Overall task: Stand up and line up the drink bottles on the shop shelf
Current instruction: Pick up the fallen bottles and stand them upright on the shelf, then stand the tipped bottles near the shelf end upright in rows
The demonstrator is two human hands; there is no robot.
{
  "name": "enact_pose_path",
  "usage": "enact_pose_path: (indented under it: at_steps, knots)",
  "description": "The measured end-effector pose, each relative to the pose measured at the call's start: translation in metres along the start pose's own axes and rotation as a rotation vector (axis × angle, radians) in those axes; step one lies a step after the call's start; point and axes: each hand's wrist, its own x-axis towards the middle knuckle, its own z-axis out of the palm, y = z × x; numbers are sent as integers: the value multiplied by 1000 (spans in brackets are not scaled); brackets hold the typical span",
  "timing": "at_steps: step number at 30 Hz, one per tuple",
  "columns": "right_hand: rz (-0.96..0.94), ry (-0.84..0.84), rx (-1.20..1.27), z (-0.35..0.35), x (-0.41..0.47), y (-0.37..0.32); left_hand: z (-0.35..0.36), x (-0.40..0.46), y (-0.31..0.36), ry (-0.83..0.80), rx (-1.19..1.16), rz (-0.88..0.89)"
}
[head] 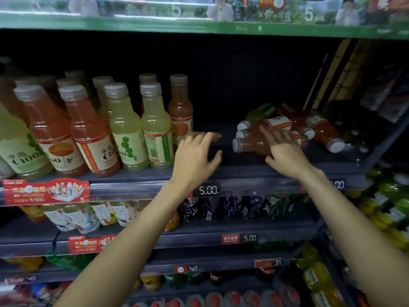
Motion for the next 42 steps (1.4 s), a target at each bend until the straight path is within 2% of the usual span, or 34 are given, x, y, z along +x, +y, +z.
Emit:
enact_pose_path:
  at_steps: [2,4,6,8,10,13,15,17,19,23,28,34,37,42]
  knots:
    - [46,-119,-104,1,4,10,26,14,8,-206,-42,-128]
    - [84,-141,-172,1,10,17,51,30,16,-399,-155,-288]
    - [88,-104,-190,0,15,23,69,43,19,-513,-313,-444]
    - [37,2,-159,0,13,30,82,47,19,-551,-417,-520]
    - [-37,148,-144,1,4,37,84,43,22,-506,-441,-497]
    - [-12,288,-67,-4,-11,31,69,31,29,-201,-631,-447]
    - [69,339,136,-13,-17,14,50,30,38,-9,-841,-408]
    - [135,343,396,-22,-18,-10,31,30,45,52,-930,-329]
    - [168,313,656,-23,-14,-35,16,26,46,38,-871,-250]
    - [98,172,1090,-10,4,-81,0,12,22,77,-494,-130]
    - [86,97,1382,9,27,-119,-4,2,-9,52,-257,-118]
    - [46,34,1401,20,44,-139,-7,-10,-21,140,-196,-182]
    - [-35,69,1303,24,50,-140,-9,-12,-24,157,-152,-199]
    - [-96,78,1145,29,59,-135,-3,-14,-33,115,70,-133]
